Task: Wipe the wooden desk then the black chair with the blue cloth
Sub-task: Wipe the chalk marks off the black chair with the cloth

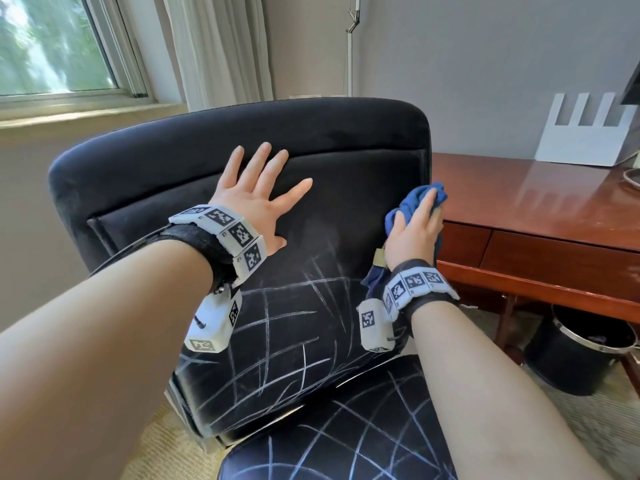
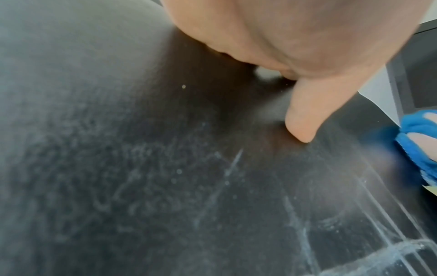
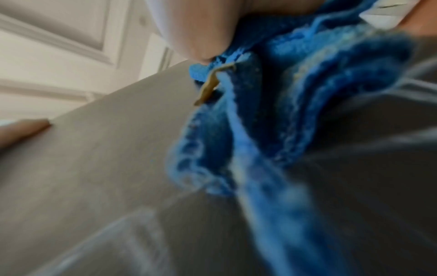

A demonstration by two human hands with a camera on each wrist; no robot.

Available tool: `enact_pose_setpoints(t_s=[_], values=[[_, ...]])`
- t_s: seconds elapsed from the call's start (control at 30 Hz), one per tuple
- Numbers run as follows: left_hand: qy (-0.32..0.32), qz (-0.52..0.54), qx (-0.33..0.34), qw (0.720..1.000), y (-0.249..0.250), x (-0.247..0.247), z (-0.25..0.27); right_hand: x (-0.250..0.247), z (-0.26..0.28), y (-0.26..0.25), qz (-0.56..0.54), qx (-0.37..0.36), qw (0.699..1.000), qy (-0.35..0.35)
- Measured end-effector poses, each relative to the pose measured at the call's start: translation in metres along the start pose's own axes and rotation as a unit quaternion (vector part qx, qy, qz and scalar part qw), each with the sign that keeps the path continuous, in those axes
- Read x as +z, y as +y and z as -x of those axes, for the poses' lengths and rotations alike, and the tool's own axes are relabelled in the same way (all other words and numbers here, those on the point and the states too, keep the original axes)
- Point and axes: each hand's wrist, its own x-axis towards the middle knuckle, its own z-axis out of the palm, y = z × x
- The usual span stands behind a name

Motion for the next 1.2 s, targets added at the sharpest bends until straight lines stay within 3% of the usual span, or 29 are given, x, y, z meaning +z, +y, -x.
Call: enact_pose_setpoints(t_s=[0.1, 0.17, 0.27, 0.37, 0.5, 0.57, 0.73, 0.8, 0.87, 1.0, 1.2], values=[[-0.005, -0.002, 0.0, 1.0, -0.001, 0.001, 0.001, 0.001, 0.026, 0.011, 0.049, 0.035, 0.998, -0.016], [-0.003, -0.003, -0.001, 1.0, 0.0, 0.001, 0.0, 0.004, 0.055, 0.007, 0.105, -0.036, 0.991, -0.069], [-0.003, -0.003, -0.004, 1.0, -0.001, 0.002, -0.001, 0.02, 0.091, -0.014, 0.093, -0.148, 0.971, -0.164], [0.0, 0.0, 0.001, 1.0, -0.002, 0.002, -0.001, 0.031, 0.084, -0.035, 0.077, -0.178, 0.973, -0.123], [0.005, 0.002, 0.009, 1.0, -0.001, 0.002, -0.004, 0.024, 0.046, -0.032, 0.036, -0.068, 0.996, -0.037], [0.006, 0.002, 0.008, 1.0, 0.0, 0.004, -0.006, 0.024, 0.051, -0.025, 0.043, -0.052, 0.997, -0.033], [0.016, -0.002, 0.005, 1.0, 0.0, 0.007, -0.01, 0.045, 0.11, -0.024, 0.05, -0.184, 0.977, -0.098], [0.023, -0.003, 0.009, 1.0, -0.001, 0.008, -0.01, 0.05, 0.109, -0.033, 0.049, -0.225, 0.97, -0.072], [0.027, -0.001, 0.014, 1.0, 0.0, 0.008, -0.009, 0.047, 0.094, -0.043, 0.025, -0.2, 0.974, -0.105], [0.031, 0.003, 0.016, 0.999, 0.0, 0.007, -0.01, 0.038, 0.072, -0.041, -0.007, -0.172, 0.983, -0.068], [0.03, 0.001, 0.016, 0.999, 0.002, 0.008, -0.011, 0.039, 0.09, -0.012, 0.052, -0.226, 0.97, -0.071]])
